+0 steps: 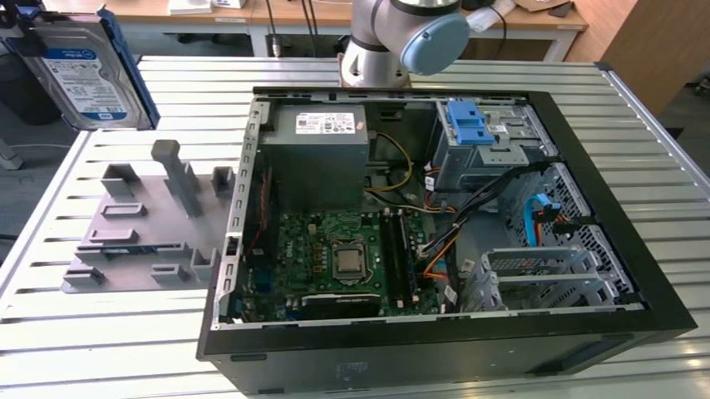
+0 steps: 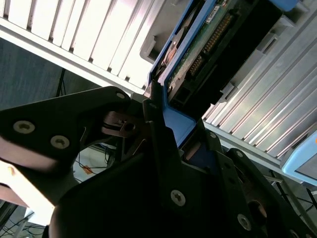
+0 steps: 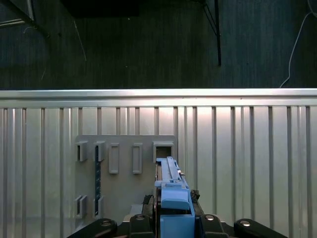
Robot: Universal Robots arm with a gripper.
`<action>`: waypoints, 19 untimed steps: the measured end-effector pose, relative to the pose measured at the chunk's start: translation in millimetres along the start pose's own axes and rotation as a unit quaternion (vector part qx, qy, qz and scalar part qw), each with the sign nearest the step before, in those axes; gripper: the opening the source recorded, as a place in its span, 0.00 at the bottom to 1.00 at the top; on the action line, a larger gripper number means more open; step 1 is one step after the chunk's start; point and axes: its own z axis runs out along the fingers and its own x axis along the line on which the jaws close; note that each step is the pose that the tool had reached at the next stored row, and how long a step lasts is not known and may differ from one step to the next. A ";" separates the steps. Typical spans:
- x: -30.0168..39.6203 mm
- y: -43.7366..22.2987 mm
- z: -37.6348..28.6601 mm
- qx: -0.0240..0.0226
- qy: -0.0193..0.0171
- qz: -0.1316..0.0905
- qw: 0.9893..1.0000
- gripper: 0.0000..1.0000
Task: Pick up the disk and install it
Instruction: 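Pick up the disk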
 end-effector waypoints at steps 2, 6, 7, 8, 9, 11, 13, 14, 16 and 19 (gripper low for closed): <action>0.0 0.0 -1.8 0.000 0.000 0.000 1.000 0.36; 0.0 0.0 -5.4 0.000 0.000 0.000 1.000 0.36; 0.0 0.0 -6.3 0.000 0.000 0.000 1.000 0.36; 0.0 0.0 -7.2 0.000 0.000 0.000 1.000 0.36; -0.1 0.1 -8.1 0.000 0.000 0.000 1.000 0.36; -0.1 0.0 -9.9 0.000 0.000 0.000 1.000 0.36; -0.1 0.1 -11.7 0.000 0.000 0.000 1.000 0.36; -0.1 0.1 -12.6 0.000 0.000 0.000 1.000 0.36; -0.1 0.1 -14.5 0.000 0.000 0.000 1.000 0.36; -0.1 0.1 -17.4 0.000 0.000 0.000 1.000 0.36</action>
